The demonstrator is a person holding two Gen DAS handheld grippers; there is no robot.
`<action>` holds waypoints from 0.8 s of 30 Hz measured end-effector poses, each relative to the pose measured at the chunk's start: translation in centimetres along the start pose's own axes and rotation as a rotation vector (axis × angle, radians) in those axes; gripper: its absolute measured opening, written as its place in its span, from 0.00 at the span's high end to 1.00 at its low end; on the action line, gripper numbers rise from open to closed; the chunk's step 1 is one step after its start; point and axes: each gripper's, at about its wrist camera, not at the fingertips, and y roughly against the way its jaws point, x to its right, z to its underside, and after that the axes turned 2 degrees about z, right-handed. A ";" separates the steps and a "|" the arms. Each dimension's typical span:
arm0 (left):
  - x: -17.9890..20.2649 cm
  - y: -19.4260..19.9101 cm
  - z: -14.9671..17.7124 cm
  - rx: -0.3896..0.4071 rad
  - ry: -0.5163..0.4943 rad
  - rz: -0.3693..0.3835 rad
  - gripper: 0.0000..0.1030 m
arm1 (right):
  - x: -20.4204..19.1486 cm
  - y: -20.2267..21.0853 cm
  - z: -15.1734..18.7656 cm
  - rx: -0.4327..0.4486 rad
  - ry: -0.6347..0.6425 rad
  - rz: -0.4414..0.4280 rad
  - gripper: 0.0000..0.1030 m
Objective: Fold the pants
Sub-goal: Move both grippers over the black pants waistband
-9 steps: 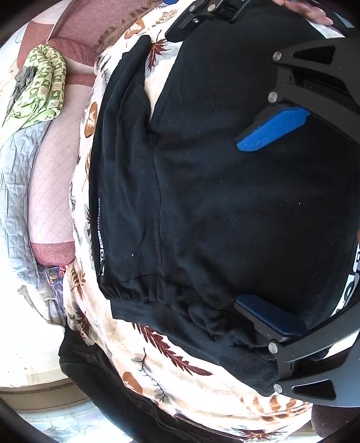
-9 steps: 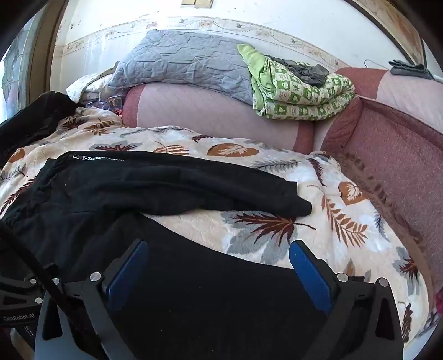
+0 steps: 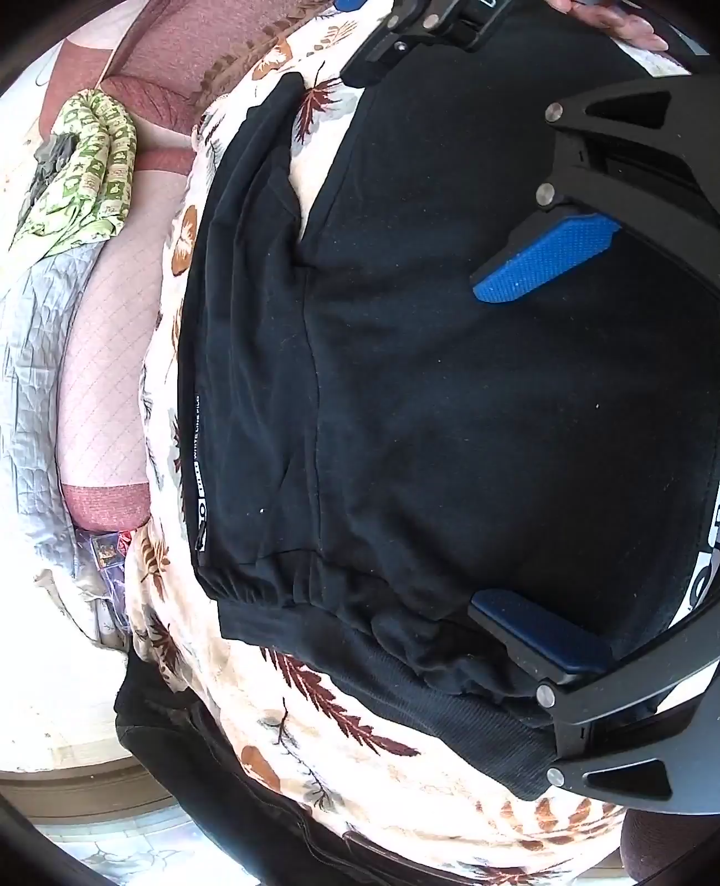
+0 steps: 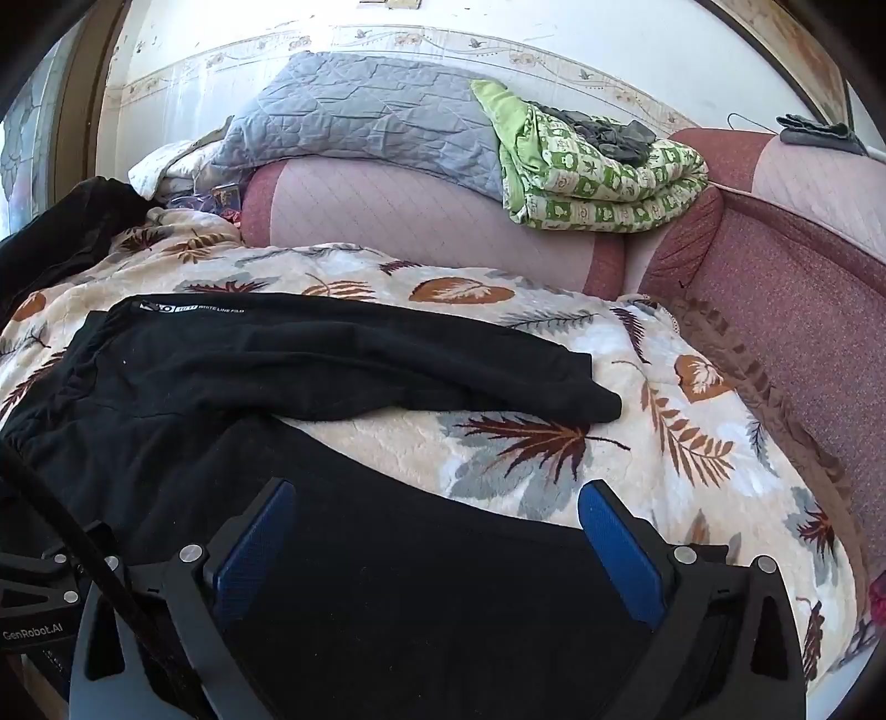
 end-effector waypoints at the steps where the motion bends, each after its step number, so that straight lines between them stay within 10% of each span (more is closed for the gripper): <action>1: 0.0 0.0 0.0 0.000 0.000 0.001 0.00 | 0.0 -0.3 0.0 -0.009 0.009 0.001 0.00; 20: 0.4 0.8 0.3 0.000 -0.038 -0.004 0.00 | 0.9 -4.5 2.3 -0.254 -0.082 -0.075 0.00; 24: -0.6 3.7 -0.1 0.006 -0.005 0.093 0.00 | 1.2 -4.7 2.6 -0.271 -0.103 -0.081 0.00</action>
